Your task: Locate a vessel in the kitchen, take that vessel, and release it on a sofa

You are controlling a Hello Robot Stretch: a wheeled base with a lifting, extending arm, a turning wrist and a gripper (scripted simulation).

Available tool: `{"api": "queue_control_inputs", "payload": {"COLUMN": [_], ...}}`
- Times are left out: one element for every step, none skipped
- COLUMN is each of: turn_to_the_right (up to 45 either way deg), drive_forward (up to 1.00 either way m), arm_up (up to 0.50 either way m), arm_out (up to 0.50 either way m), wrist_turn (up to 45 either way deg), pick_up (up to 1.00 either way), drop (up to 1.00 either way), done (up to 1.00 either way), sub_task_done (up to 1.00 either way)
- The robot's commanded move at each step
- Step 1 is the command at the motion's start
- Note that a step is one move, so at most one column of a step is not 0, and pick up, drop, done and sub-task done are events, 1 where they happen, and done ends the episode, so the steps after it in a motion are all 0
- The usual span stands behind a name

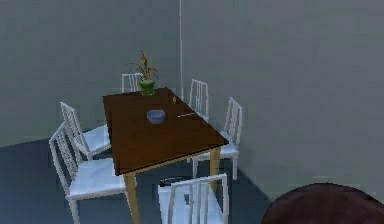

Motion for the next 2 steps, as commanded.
{"api": "queue_control_inputs", "payload": {"turn_to_the_right": [0.0, 0.0], "drive_forward": [0.00, 0.00], "arm_up": [0.00, 0.00], "arm_out": [-0.08, 0.00], "wrist_turn": [0.0, 0.0], "pick_up": [0.00, 0.00], "drop": [0.00, 0.00], "done": [0.00, 1.00], "sub_task_done": [0.00, 0.00]}}
